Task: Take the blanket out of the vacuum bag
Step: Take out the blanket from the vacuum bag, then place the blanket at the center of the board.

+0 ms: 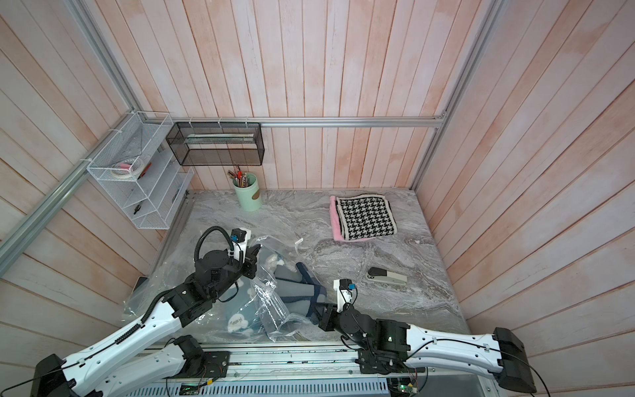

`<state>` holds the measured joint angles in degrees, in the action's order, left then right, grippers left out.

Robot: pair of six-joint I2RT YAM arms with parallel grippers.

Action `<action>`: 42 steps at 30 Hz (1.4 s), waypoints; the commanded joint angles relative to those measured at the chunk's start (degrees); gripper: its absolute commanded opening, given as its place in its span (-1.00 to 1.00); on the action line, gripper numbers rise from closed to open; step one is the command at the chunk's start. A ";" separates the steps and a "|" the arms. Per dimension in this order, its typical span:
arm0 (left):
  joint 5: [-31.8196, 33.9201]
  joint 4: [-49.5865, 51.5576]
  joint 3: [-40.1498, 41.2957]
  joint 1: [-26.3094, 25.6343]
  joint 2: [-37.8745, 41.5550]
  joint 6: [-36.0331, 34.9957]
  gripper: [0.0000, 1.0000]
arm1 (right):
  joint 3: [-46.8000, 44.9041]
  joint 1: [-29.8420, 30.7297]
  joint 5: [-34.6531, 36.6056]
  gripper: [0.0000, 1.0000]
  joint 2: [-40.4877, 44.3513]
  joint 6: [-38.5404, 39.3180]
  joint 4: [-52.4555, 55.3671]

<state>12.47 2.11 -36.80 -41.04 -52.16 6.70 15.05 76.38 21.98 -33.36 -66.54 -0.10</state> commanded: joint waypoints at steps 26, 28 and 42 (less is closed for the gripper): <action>0.65 -1.06 0.58 0.17 -0.52 -1.25 -1.00 | 22.36 -16.85 3.46 -1.00 7.52 19.62 20.90; 0.55 -0.88 0.50 0.16 -0.57 -1.25 -1.00 | 23.20 -16.88 5.18 -1.00 8.59 20.17 22.14; 0.54 -0.85 0.57 0.12 -0.21 -1.16 -1.00 | 30.48 -16.88 19.41 -1.00 10.62 27.77 27.78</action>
<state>12.45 2.07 -36.62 -41.04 -52.60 6.68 42.52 59.86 35.03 -23.75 -42.19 28.10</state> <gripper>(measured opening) 0.045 0.079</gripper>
